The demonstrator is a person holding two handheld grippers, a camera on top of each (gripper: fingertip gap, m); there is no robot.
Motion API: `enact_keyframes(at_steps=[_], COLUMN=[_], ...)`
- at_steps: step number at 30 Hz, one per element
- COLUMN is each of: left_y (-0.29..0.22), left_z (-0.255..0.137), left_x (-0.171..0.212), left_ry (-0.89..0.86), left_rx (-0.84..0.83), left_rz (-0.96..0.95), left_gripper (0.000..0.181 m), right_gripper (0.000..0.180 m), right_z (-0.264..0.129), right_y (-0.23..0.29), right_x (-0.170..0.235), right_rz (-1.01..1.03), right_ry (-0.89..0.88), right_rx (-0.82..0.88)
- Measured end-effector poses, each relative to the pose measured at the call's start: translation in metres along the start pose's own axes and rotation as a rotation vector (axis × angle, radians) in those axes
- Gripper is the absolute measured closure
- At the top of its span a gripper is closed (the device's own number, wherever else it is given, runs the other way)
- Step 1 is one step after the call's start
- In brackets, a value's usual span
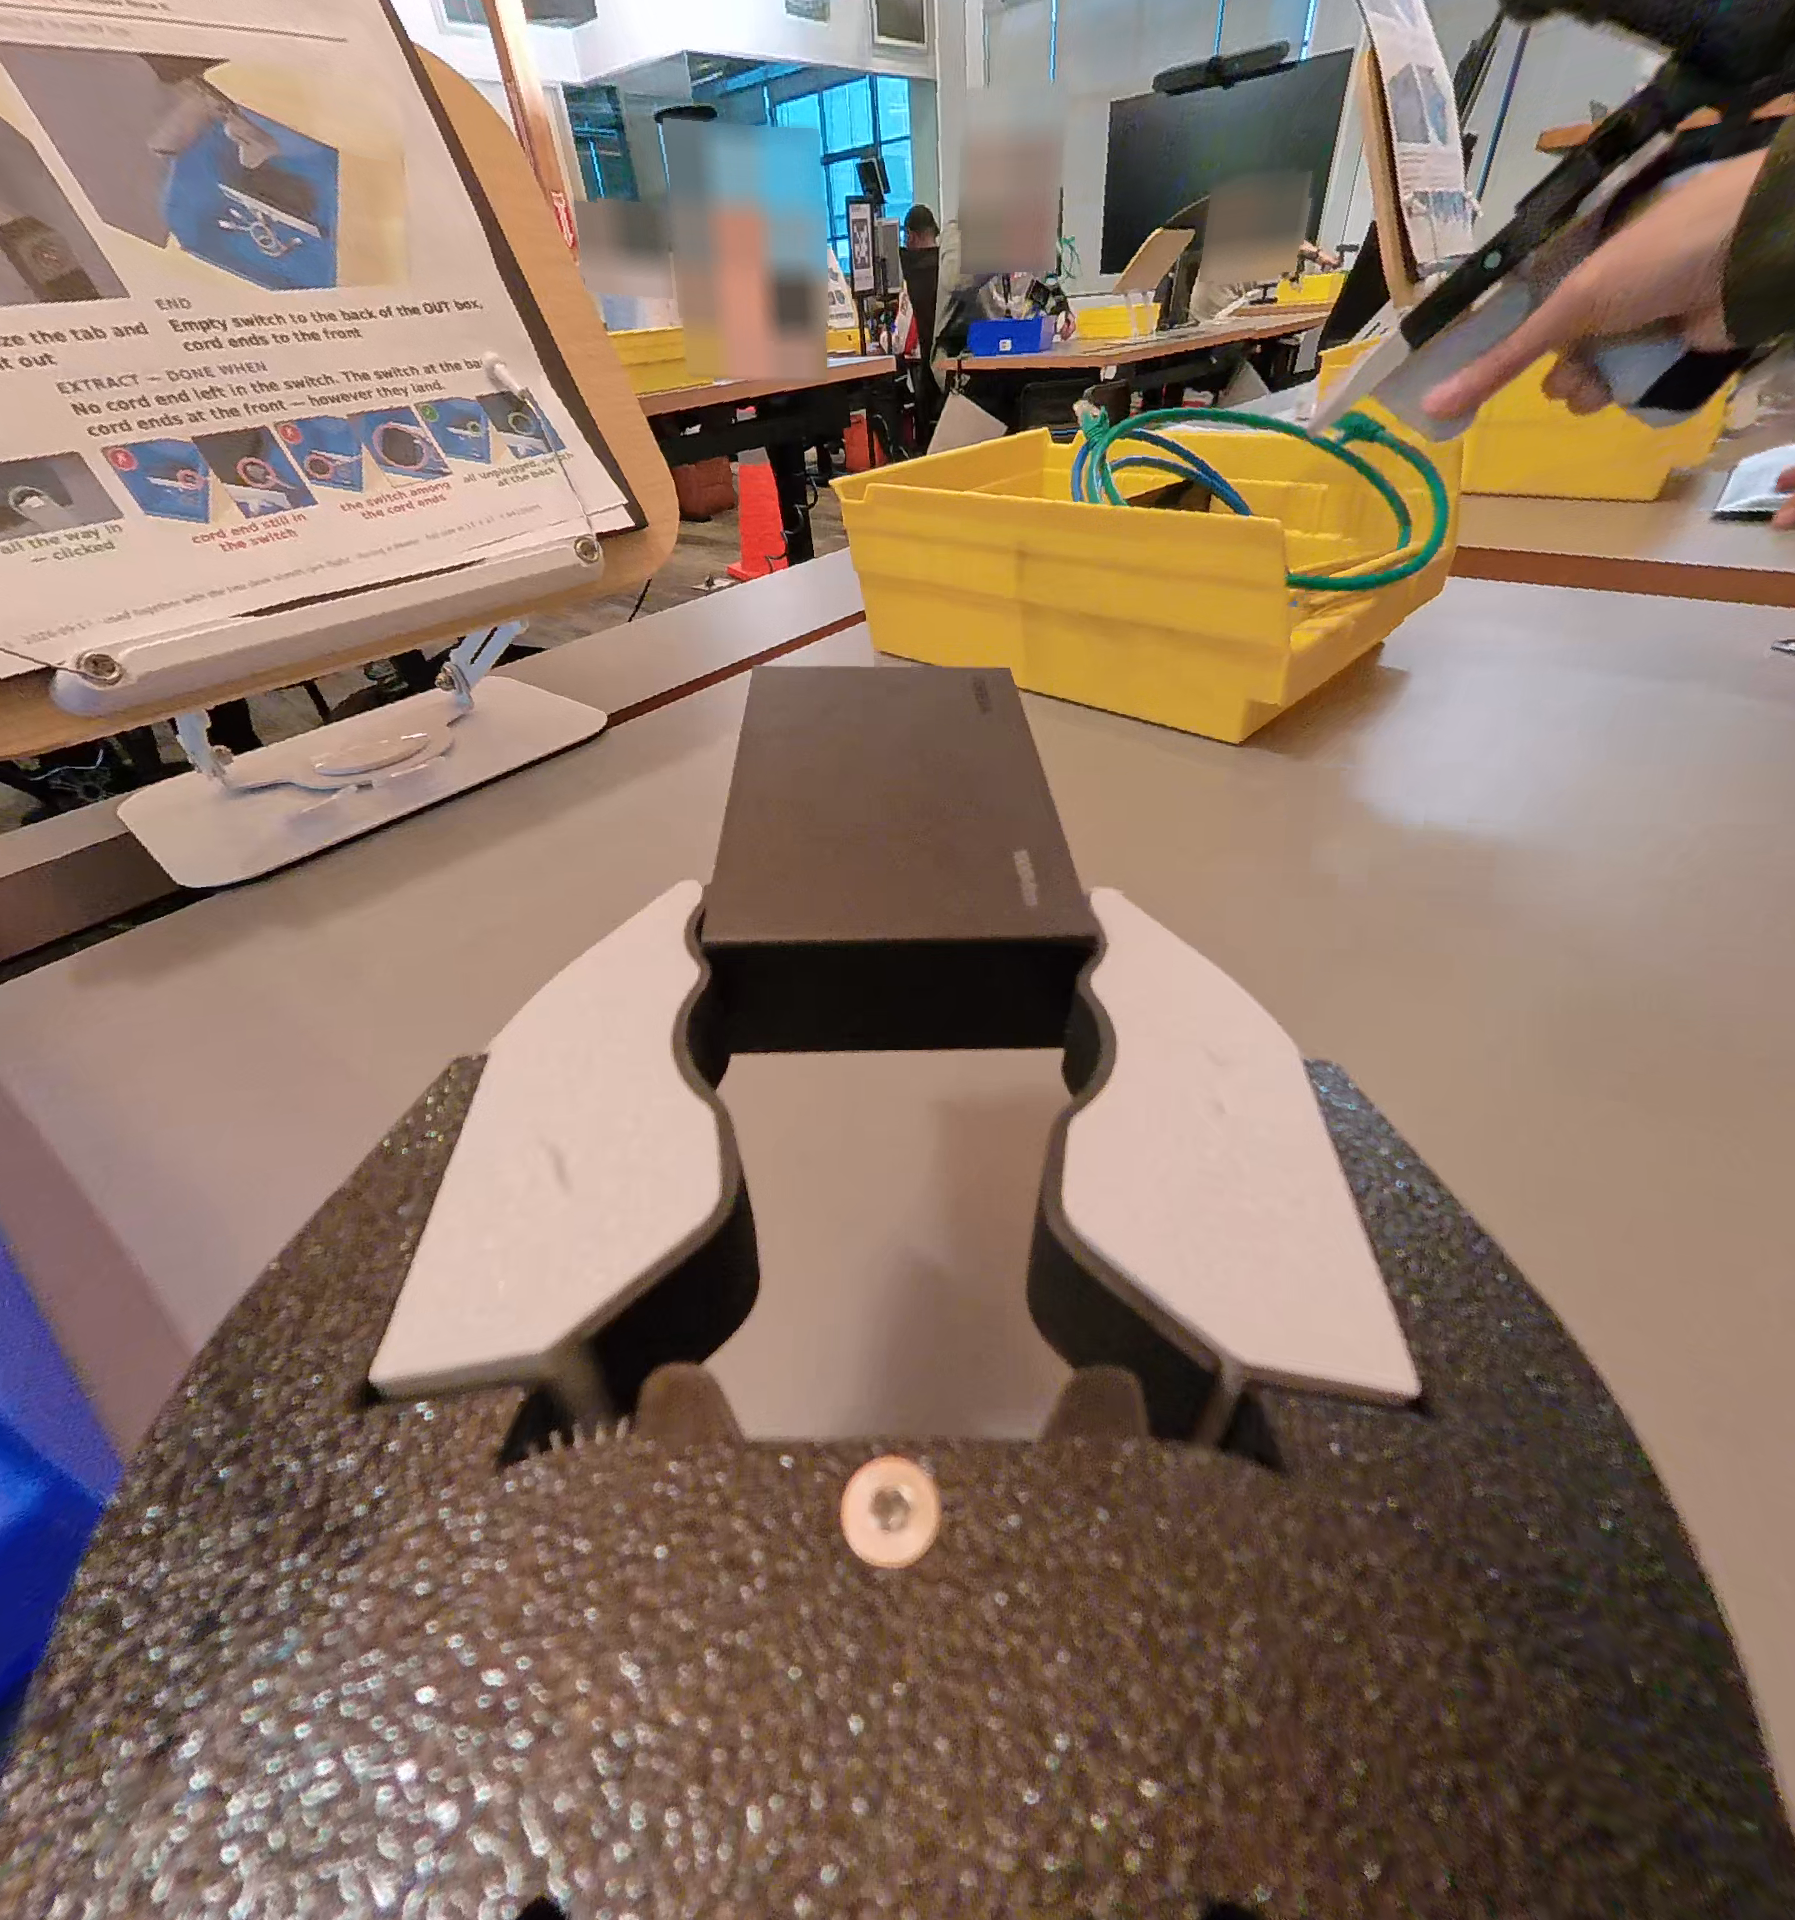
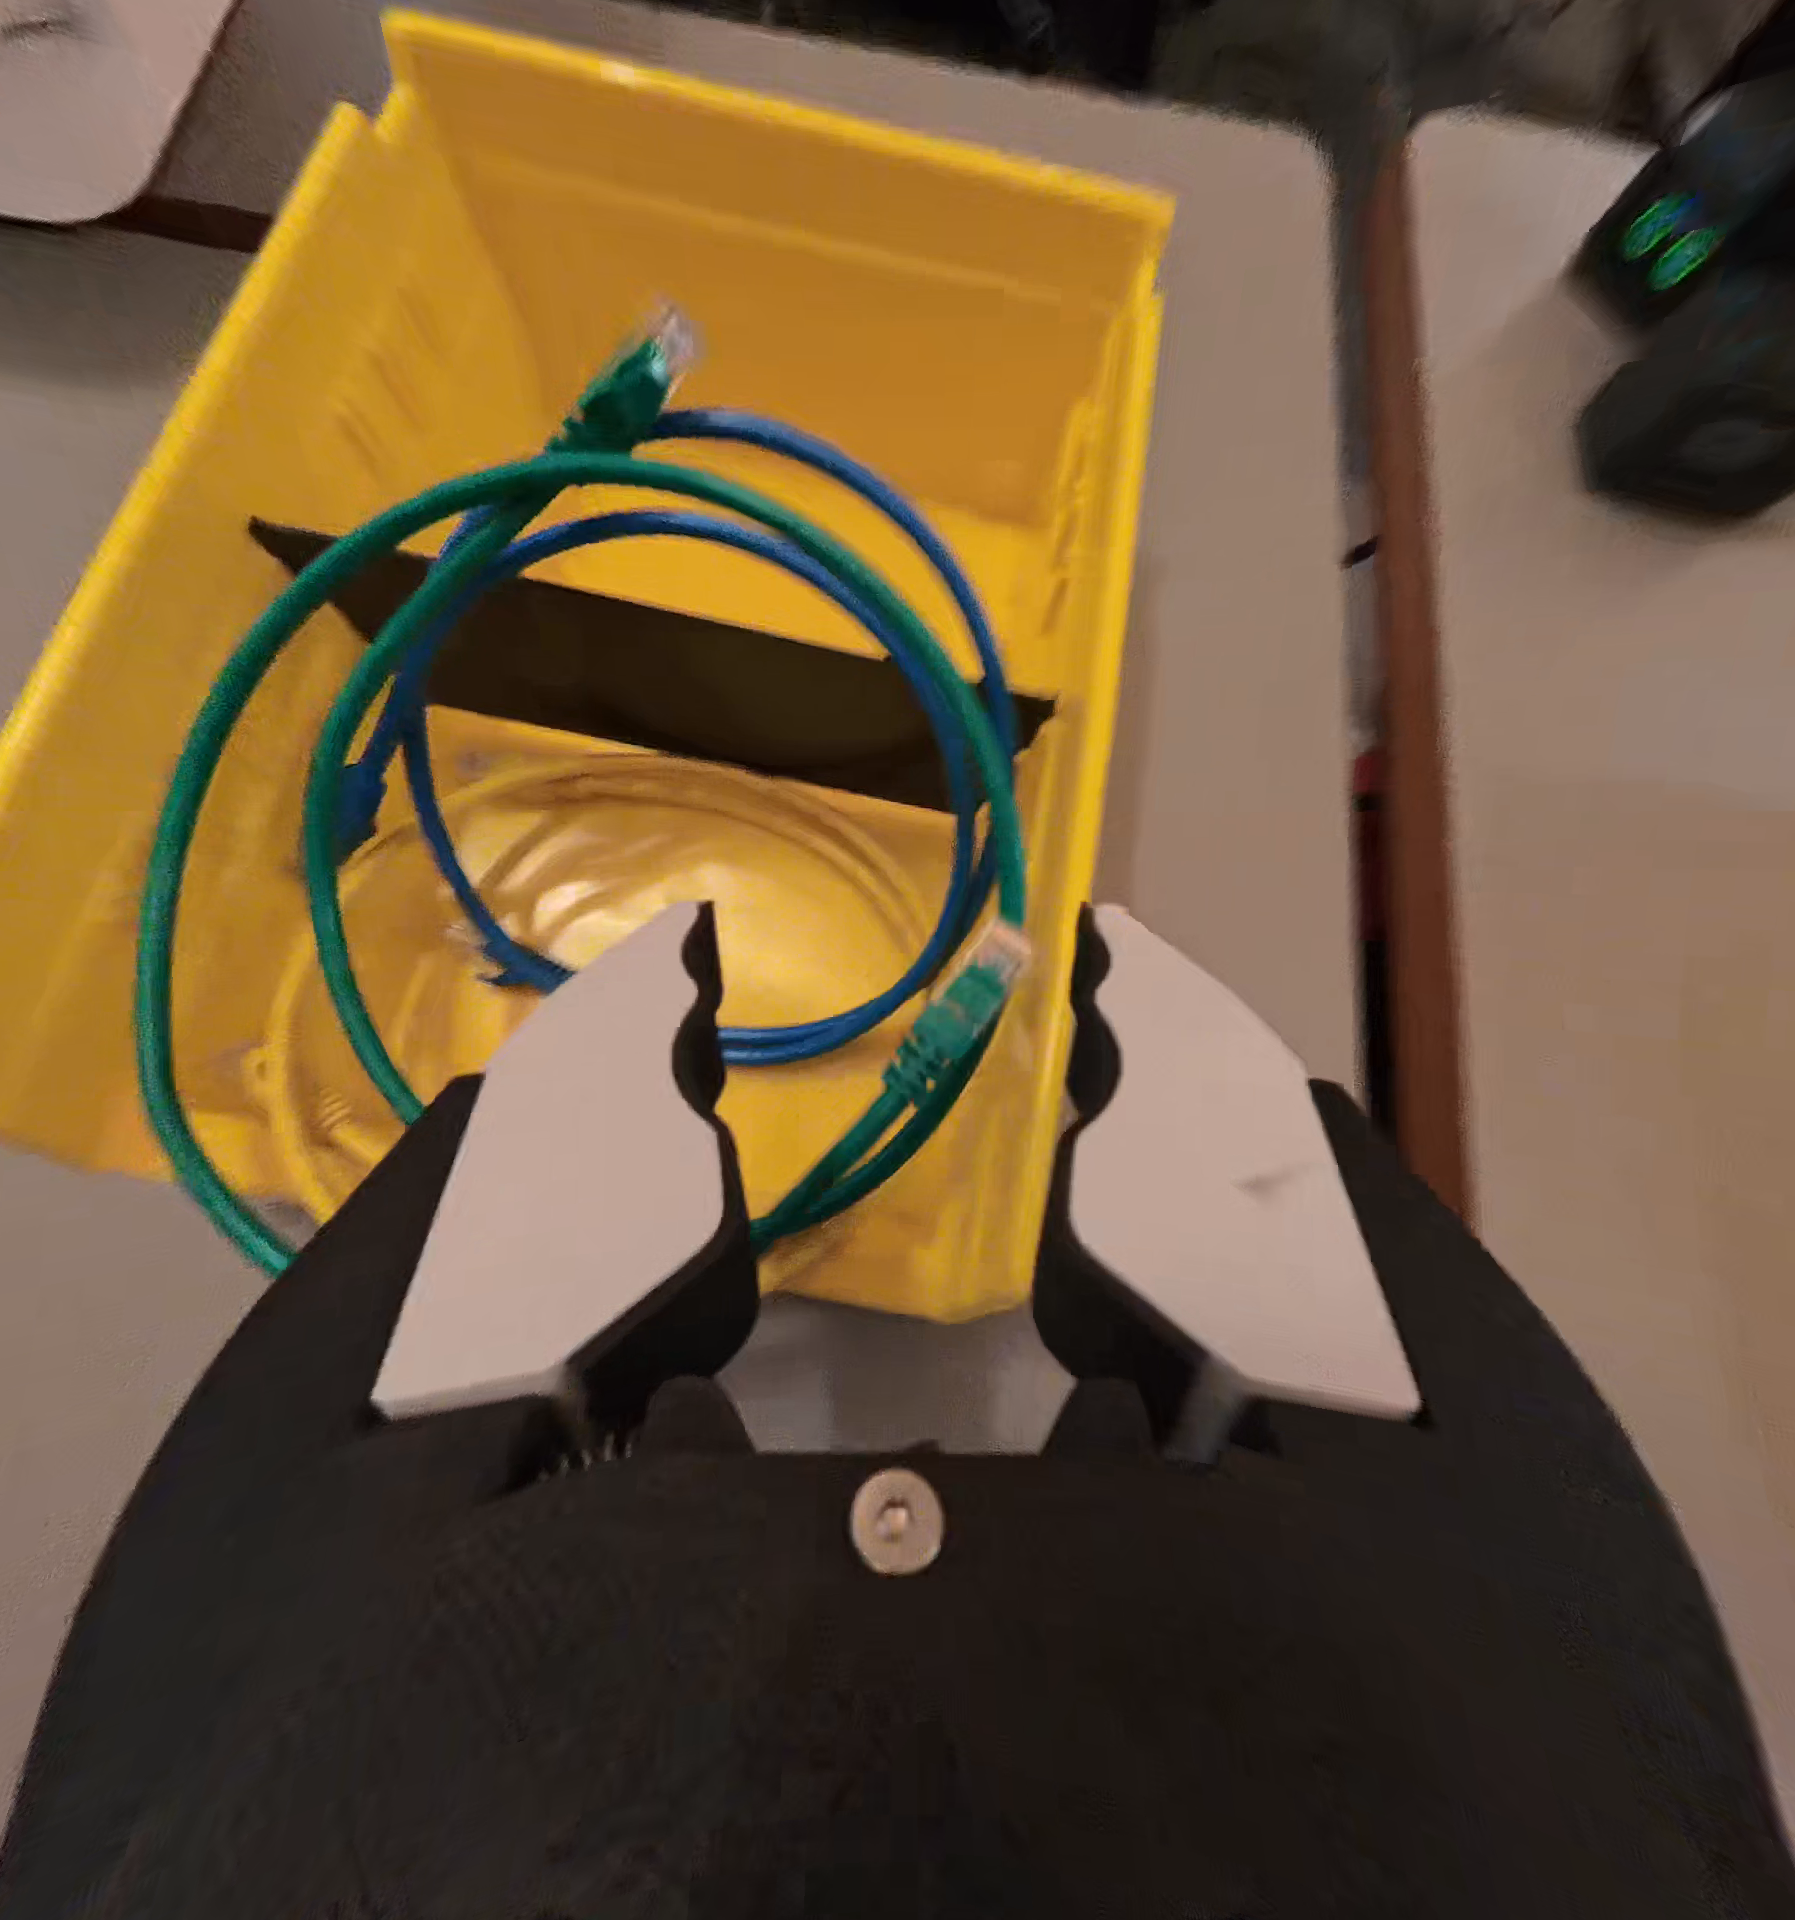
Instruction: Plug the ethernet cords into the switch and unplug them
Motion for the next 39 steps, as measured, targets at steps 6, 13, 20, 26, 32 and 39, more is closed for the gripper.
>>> enact_keyframes(at_steps=[6, 13, 20, 26, 32, 39], left_y=[-0.001, -0.011, -0.032, -0.037, -0.04, -0.045], left_z=[0.001, 0.005, 0.002, -0.001, 0.0, 0.001], left_x=[0.0, -0.003, -0.011, -0.013, -0.013, -0.013], left_ry=[-0.002, -0.025, -0.117, -0.107, -0.133, -0.108], left_rx=[0.011, 0.058, 0.288, 0.496, 0.603, 0.64], left_rz=[-0.005, 0.02, 0.083, 0.065, -0.013, 0.014], left_gripper=[0.118, 0.118, 0.118, 0.118, 0.119, 0.119], right_gripper=[0.107, 0.099, 0.103, 0.083, 0.096, 0.11], right_z=[-0.047, -0.078, -0.026, -0.043, -0.048, -0.049], right_y=[0.024, 0.184, 0.295, 0.309, 0.325, 0.333], right_x=[-0.034, 0.001, 0.04, 0.035, 0.049, 0.054], right_rz=[0.018, -0.014, 0.119, -0.601, -0.848, -0.886], right_ry=[-0.223, -0.219, 0.035, -0.317, -0.432, -0.493], right_rx=[-0.137, -0.881, -1.429, -1.178, -1.036, -1.105])
Point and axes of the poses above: each gripper's, where its closed fingertips meet, z out along the fingers, x out of its underside, y = z × x across the jaws, the point moved 9 cm from there along -z, back along the fingers, and after that the axes turned 8 degrees about y, right-handed, at the moved point
